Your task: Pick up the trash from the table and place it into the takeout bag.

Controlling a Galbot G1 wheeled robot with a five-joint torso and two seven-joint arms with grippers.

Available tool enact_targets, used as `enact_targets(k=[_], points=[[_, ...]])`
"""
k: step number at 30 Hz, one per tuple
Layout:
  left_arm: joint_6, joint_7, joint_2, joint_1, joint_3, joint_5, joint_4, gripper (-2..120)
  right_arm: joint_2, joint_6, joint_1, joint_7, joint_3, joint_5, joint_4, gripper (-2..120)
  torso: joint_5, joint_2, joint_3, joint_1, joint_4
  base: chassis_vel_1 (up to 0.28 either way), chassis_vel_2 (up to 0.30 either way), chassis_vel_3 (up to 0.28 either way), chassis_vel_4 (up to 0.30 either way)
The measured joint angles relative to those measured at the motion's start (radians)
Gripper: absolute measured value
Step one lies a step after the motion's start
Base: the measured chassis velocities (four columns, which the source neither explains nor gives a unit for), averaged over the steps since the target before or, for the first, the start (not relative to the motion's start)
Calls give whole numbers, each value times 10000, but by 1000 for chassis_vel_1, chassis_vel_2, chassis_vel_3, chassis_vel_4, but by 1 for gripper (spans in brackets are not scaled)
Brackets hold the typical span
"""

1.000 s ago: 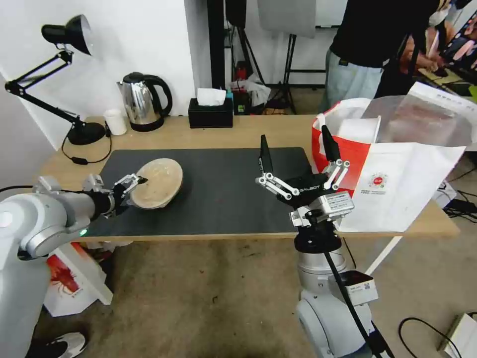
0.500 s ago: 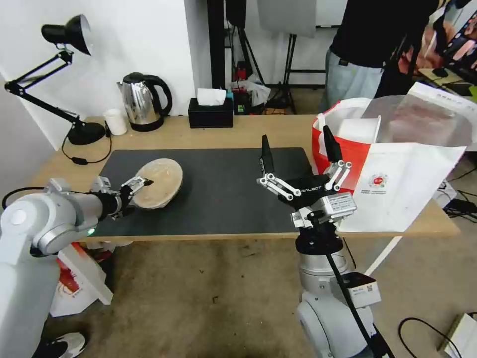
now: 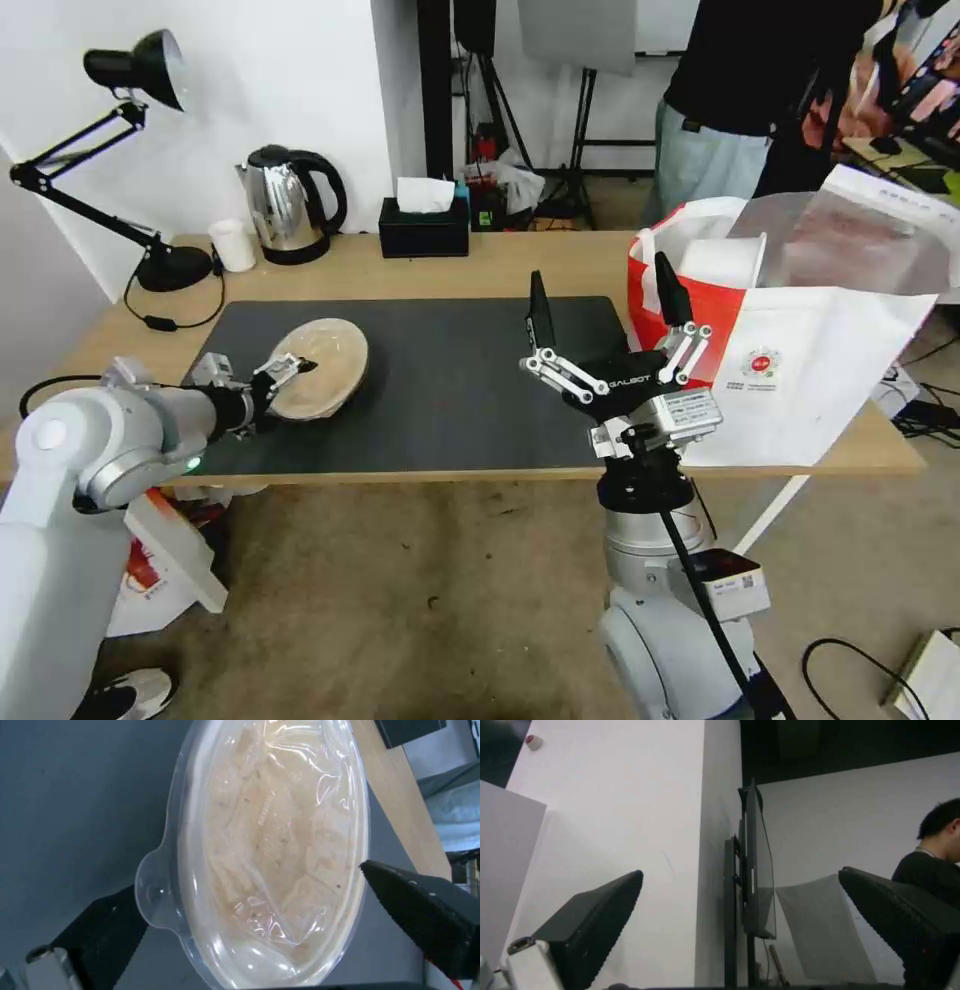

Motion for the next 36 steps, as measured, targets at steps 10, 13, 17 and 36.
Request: enact_targets(k=[10,13,17,36], points=[[-12,55,-110,-124,199,97,125,100,-29,8,-29,1,40,-3,38,100,1,0,-1,0,-1,0,0,0,0],[-17,69,-138,-145,240,117,141,100,-41,8,-27,1,66,-3,46,100,0,0,0,0,0,0,0,0,0],[-28,96,-158,-188,270,145,175,100,-47,8,-24,1,73,-4,53,100,0,0,-1,0,-1,0,0,0,0],[-56,142,-179,-137,239,251,220,47,-70,14,-17,6,73,-5,33,100,0,0,-2,0,0,0,0,0,0]])
